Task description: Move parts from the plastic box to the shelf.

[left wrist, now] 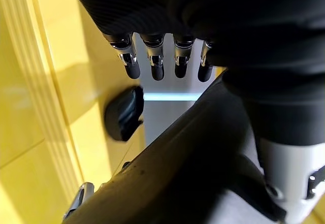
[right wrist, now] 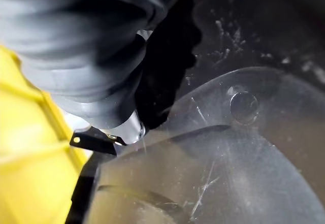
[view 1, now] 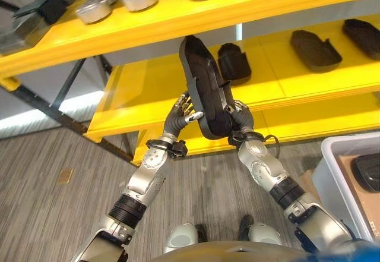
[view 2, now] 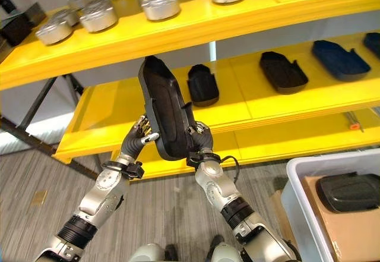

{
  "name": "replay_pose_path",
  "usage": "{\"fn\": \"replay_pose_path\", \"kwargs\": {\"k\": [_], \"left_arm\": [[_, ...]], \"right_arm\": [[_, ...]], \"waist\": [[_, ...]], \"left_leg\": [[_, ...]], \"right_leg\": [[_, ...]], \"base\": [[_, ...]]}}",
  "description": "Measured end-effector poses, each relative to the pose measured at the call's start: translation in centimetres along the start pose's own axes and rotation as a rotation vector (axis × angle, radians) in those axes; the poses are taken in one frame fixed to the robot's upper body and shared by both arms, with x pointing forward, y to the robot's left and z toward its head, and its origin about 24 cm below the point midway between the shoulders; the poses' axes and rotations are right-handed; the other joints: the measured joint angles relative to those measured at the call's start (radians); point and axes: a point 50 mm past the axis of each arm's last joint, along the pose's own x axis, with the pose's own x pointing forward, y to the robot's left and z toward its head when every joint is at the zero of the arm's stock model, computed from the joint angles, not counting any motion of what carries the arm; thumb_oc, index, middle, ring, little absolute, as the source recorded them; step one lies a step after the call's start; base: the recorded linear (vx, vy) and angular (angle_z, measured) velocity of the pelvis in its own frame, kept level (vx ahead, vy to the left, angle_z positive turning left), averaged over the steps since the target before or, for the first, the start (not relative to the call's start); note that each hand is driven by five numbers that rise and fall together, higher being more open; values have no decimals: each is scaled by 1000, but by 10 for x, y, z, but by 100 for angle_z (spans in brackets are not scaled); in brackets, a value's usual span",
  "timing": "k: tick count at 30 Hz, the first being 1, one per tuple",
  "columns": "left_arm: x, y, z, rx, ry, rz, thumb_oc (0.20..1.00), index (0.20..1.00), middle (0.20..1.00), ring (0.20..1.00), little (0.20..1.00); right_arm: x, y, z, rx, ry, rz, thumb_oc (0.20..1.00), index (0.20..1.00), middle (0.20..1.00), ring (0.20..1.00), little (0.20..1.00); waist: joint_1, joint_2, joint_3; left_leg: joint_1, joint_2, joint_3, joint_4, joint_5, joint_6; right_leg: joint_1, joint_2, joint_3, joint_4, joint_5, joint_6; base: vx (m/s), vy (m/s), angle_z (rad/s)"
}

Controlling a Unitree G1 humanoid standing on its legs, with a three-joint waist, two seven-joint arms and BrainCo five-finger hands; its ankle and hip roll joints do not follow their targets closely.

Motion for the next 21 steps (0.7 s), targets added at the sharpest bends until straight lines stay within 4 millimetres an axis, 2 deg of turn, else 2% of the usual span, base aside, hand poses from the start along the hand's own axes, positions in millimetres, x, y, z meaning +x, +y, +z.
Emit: {"fn": "replay_pose_path", "kwargs": {"k": [1,3,4,5,8,9,10,11,12,13,16,19,21], "left_arm": [[-2,1,-2,-4,9,9,1000,1000,1000,1000,1000],[-3,3,-5,-10,22,16,1000,1000,1000,1000,1000],[-3,3,-6,-10,24,17,1000,1000,1000,1000,1000],[-4,4,-8,-11,31,13,1000,1000,1000,1000,1000],[-4,5,-10,-16,41,14,1000,1000,1000,1000,1000],[-6,5,-12,-22,48,18,1000,1000,1000,1000,1000],[-6,3,-13,-36,45,19,1000,1000,1000,1000,1000],[-5,4,-12,-44,41,26,1000,1000,1000,1000,1000],[-2,6,-7,-39,22,30,1000,1000,1000,1000,1000],[-2,8,-5,-34,17,35,1000,1000,1000,1000,1000],[-4,11,-10,-68,39,56,1000,1000,1000,1000,1000],[-4,10,-10,-73,39,52,1000,1000,1000,1000,1000],[-4,9,-11,-73,42,52,1000,1000,1000,1000,1000]], "right_arm": [[0,0,-2,-14,14,1,200,200,200,200,200],[0,0,-3,-30,27,2,200,200,200,200,200],[0,-1,-4,-35,32,0,200,200,200,200,200],[0,-1,-5,-38,38,-1,200,200,200,200,200],[0,-1,-6,-43,47,-1,200,200,200,200,200],[0,-2,-6,-53,49,-2,200,200,200,200,200],[1,-3,-4,-69,44,1,200,200,200,200,200],[2,-2,-3,-90,40,11,200,200,200,200,200],[2,0,-4,-113,42,22,200,200,200,200,200],[3,2,-3,-126,47,27,200,200,200,200,200],[4,3,-8,-164,80,41,200,200,200,200,200],[5,3,-7,-177,70,43,200,200,200,200,200],[5,2,-7,-180,74,42,200,200,200,200,200]], "waist": [[4,-1,1],[25,-6,7],[37,-12,11],[36,-15,13],[55,-24,35],[52,-4,42],[53,28,48],[52,53,60],[44,29,73],[59,16,78],[75,22,85],[52,21,85],[47,21,85]], "left_leg": [[-1,27,-51,-68,63,1],[-5,66,-88,-94,132,-5],[-5,79,-92,-88,147,10],[-32,94,-121,-85,200,2],[-40,90,-131,-70,248,8],[-27,71,-118,-79,379,32],[-11,58,-115,-61,555,114],[14,59,-72,-36,478,55],[16,21,-77,-46,460,57],[17,8,-82,-51,459,55],[39,7,-77,-41,447,44],[52,23,-48,-43,394,23],[53,24,-47,-55,374,21]], "right_leg": [[0,0,17,3,-2,-1],[-1,-9,61,19,-14,-23],[-1,-20,81,33,-21,-19],[4,-41,98,47,-40,-15],[15,-89,133,86,-65,17],[12,-125,147,138,-79,64],[-3,-128,141,196,-99,95],[-14,-150,132,266,-127,118],[-63,-193,109,349,-162,131],[-60,-206,81,321,-171,98],[-5,-216,51,296,-155,104],[33,-210,5,290,-168,107],[30,-210,-2,293,-176,103]], "base": [[102,164,-64],[119,180,-66],[156,278,-55],[116,275,-36],[46,253,-25],[21,257,-29],[9,269,-37],[15,269,-7],[21,303,3],[23,249,12],[8,241,9],[8,259,32],[10,238,25]]}}
